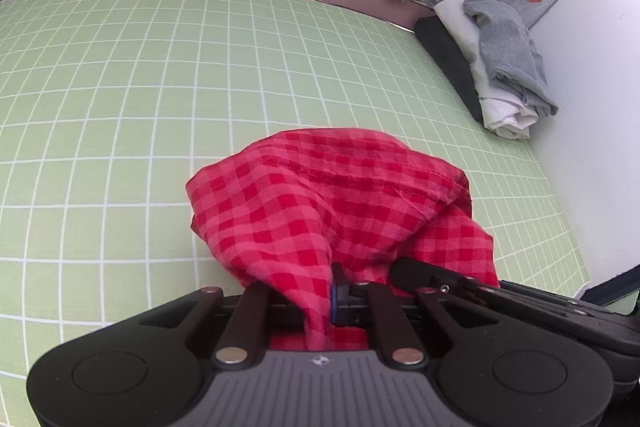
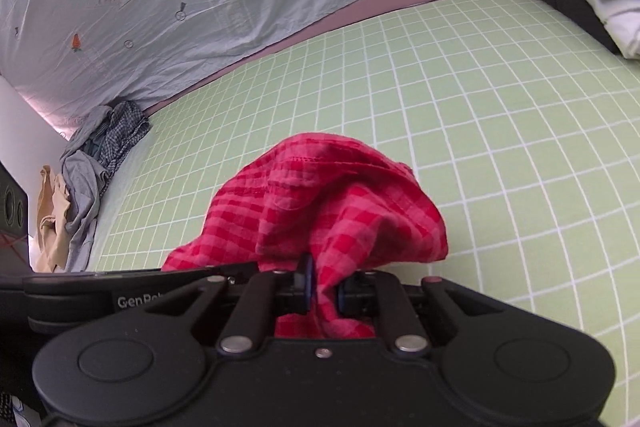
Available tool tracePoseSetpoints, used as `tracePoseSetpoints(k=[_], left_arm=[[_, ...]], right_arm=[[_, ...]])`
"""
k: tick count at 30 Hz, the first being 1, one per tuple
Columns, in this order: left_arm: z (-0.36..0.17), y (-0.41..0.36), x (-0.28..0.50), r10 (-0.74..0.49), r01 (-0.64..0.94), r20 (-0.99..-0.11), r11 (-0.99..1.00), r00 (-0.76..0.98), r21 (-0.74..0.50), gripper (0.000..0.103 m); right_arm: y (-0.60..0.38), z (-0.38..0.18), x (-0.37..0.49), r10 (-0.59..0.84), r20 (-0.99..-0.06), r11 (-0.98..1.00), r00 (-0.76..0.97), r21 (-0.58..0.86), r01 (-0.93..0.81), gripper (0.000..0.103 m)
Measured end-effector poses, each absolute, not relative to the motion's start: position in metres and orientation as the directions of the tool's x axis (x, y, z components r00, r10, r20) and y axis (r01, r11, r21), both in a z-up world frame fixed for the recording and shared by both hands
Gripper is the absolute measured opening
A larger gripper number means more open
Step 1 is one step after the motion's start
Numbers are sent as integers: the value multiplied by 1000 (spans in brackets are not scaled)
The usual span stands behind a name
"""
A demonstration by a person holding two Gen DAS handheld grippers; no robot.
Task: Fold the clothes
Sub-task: 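Grasp the folded shorts with both tools and lift them off the mat, then carry the shorts with both tools onto the folded clothes stack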
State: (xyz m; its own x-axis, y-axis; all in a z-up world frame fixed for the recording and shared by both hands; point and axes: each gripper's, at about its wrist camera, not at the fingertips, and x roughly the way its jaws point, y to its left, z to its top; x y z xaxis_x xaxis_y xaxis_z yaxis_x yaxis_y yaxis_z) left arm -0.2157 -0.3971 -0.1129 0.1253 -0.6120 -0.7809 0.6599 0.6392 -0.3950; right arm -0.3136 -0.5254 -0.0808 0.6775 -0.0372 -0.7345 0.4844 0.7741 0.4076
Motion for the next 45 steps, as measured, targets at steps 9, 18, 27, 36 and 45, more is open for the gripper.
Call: tracePoseSetpoints(k=[9, 18, 27, 36, 45], left_arm=[[-108, -436, -254, -653, 743, -756, 526, 41, -414, 11], [-88, -525, -294, -697, 792, -714, 472, 66, -387, 11], [-51, -678, -335, -774, 777, -609, 488, 175, -398, 11], [23, -815, -296, -831, 769, -463, 503, 308, -393, 11], [26, -906, -211, -747, 711, -469, 637, 472, -299, 69]], right_arm=[[-528, -67, -373, -176, -769, 684, 614, 353, 638, 12], [-586, -56, -419, -272, -733, 649, 624, 339, 681, 12], [-743, -39, -458, -312, -661, 752, 682, 267, 603, 12], [-908, 34, -448, -396, -497, 828, 772, 169, 534, 12], [-1023, 41, -362, -468, -414, 823, 781, 120, 556, 21]])
